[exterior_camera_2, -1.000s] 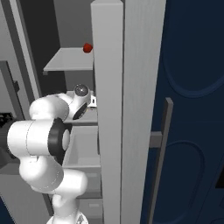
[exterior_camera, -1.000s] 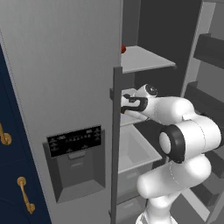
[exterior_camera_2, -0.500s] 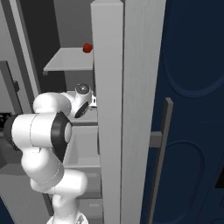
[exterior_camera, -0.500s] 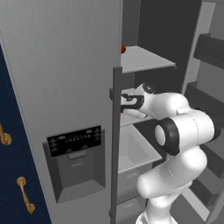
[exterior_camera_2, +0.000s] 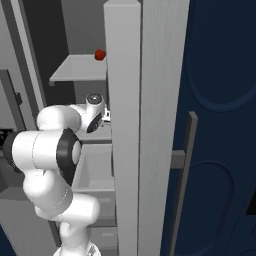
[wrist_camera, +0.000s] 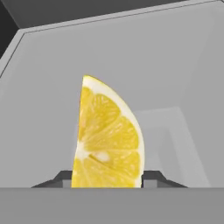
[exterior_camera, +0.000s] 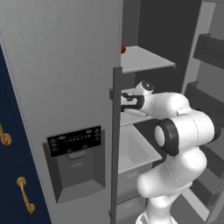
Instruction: Grab a lemon wedge from the fridge and one ice cube from the ice bowl, and put them in the glass of lemonade.
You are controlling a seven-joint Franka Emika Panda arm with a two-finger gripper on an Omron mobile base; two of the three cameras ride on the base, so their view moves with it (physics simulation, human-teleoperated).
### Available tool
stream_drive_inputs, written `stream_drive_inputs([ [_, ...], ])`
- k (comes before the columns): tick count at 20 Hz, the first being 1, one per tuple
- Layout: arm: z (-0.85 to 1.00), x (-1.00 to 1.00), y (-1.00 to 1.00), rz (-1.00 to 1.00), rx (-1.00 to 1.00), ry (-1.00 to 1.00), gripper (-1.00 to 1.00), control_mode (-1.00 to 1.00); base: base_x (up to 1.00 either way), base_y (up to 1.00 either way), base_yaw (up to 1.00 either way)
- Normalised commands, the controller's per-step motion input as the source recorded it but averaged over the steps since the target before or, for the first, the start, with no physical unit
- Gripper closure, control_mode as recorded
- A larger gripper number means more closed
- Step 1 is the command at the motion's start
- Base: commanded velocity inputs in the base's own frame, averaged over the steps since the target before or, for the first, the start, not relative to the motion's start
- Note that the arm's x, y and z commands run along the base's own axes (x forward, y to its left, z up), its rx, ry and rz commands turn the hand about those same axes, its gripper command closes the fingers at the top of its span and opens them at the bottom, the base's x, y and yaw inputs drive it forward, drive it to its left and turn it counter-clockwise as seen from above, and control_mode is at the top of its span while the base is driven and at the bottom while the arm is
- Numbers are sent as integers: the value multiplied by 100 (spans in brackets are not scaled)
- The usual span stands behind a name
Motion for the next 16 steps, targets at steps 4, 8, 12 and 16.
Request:
stream_drive_inputs([
  [4,-11,-99,-11,-3,0,-2,100,-100,0,0,0],
  [8,37,-100,-42,-11,5,0,100,-100,0,0,0],
  [12,96,-97,-11,-1,1,0,100,-100,0,0,0],
  [16,89,-92,0,0,0,0,100,-100,0,0,0],
])
